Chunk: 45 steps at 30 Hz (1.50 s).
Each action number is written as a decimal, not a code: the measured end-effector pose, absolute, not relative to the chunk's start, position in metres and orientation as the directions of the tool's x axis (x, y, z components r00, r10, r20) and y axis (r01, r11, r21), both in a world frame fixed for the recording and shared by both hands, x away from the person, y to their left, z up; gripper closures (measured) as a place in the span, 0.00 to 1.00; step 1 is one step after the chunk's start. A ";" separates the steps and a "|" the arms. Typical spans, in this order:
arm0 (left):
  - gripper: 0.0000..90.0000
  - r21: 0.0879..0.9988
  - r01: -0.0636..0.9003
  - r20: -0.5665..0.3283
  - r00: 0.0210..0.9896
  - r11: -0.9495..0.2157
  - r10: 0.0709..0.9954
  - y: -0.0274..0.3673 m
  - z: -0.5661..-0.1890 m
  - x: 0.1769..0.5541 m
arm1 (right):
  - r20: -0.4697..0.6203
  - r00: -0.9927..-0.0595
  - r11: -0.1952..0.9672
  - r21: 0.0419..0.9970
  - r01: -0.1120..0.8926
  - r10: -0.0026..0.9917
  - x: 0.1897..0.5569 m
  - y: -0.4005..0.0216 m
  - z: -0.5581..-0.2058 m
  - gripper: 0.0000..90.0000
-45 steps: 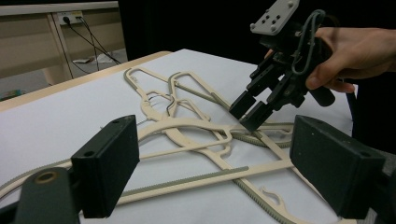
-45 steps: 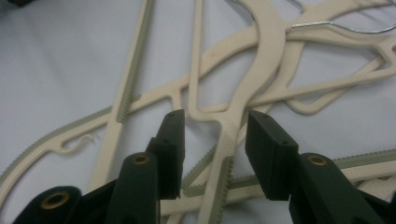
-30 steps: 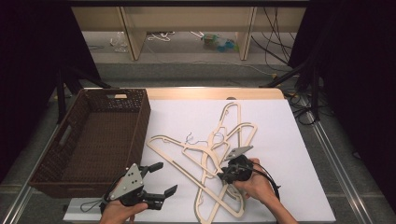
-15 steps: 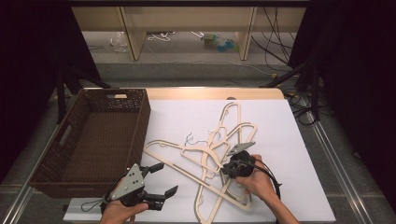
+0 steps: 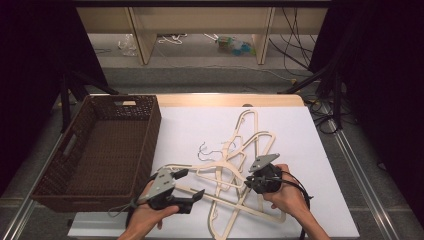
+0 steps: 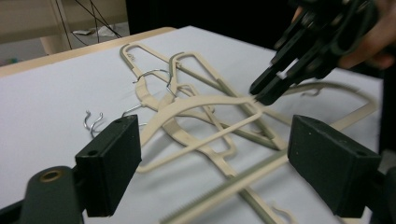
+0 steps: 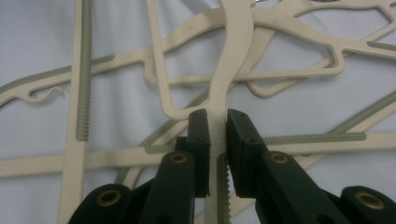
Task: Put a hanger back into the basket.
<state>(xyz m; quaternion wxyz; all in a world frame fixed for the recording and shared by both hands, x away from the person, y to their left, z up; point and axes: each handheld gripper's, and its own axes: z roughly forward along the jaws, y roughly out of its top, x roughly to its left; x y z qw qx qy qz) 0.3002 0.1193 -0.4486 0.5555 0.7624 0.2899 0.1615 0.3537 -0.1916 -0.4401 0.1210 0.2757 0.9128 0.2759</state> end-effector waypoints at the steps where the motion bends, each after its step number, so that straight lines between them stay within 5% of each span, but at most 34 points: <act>1: 0.20 0.937 0.261 -0.064 0.781 -0.231 0.621 0.111 -0.450 0.306 | -0.069 -0.819 0.696 0.570 0.437 0.570 0.354 -0.192 -0.440 0.90; 6: 0.23 0.897 0.249 0.057 0.753 -0.364 0.656 0.082 -0.459 0.339 | -0.090 -0.829 0.720 0.553 0.419 0.552 0.345 -0.200 -0.431 0.90; 20: 0.30 0.836 0.284 0.008 0.850 -0.470 0.528 0.050 -0.464 0.370 | -0.170 -0.838 0.748 0.564 0.349 0.519 0.314 -0.229 -0.416 0.90; 45: 0.72 0.791 0.222 -0.081 0.962 -0.570 0.261 0.026 -0.460 0.392 | -0.233 -0.880 0.806 0.543 0.235 0.414 0.300 -0.223 -0.409 0.90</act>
